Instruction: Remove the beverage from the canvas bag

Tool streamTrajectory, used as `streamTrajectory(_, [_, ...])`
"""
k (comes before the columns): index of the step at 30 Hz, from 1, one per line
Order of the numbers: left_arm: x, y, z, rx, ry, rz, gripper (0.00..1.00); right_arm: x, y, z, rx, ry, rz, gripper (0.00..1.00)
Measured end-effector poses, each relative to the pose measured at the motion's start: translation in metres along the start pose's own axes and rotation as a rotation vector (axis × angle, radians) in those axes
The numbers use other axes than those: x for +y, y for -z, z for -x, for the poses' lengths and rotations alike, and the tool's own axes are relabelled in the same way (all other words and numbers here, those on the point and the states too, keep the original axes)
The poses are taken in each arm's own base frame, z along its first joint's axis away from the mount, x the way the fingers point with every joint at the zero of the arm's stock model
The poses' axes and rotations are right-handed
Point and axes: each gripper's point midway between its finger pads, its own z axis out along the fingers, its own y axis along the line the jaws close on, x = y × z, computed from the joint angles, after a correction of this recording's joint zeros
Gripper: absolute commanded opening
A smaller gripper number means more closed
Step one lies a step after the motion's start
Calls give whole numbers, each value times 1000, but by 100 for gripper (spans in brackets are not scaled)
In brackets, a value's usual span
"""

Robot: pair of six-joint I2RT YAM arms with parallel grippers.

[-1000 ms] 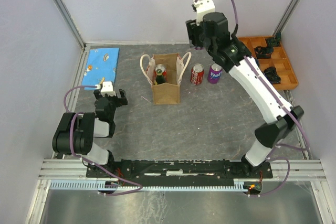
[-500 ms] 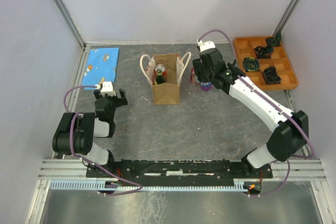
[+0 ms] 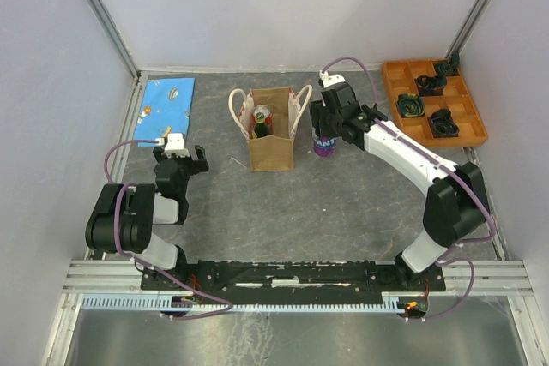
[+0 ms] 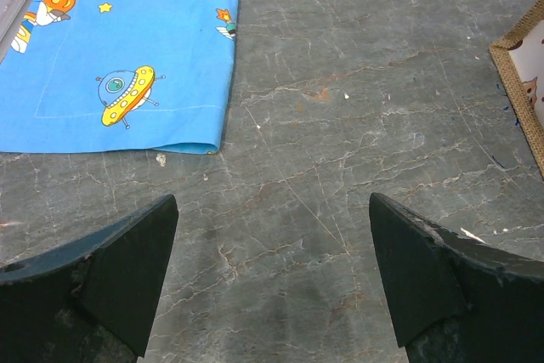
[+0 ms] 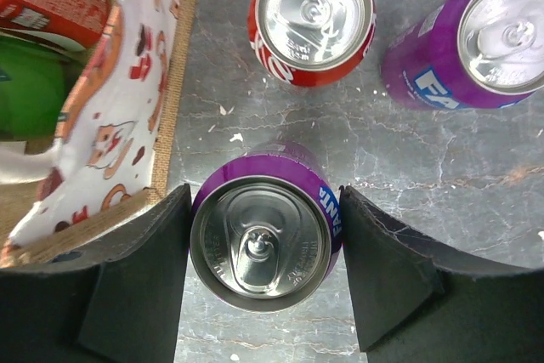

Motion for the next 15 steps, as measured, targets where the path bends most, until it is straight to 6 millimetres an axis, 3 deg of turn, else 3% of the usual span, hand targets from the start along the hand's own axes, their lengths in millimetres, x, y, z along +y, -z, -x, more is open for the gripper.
streamTrajectory(6, [0, 0, 0, 0, 0, 0, 99, -7, -21, -26, 80, -32, -9, 0])
streamTrajectory(12, [0, 0, 0, 0, 0, 0, 99, -4, -29, -39, 115, -46, 1, 3])
streamTrajectory(14, [0, 0, 0, 0, 0, 0, 99, -2, -31, -42, 122, -51, 9, 12])
streamTrajectory(15, [0, 0, 0, 0, 0, 0, 99, -2, -31, -42, 121, -53, 9, 21])
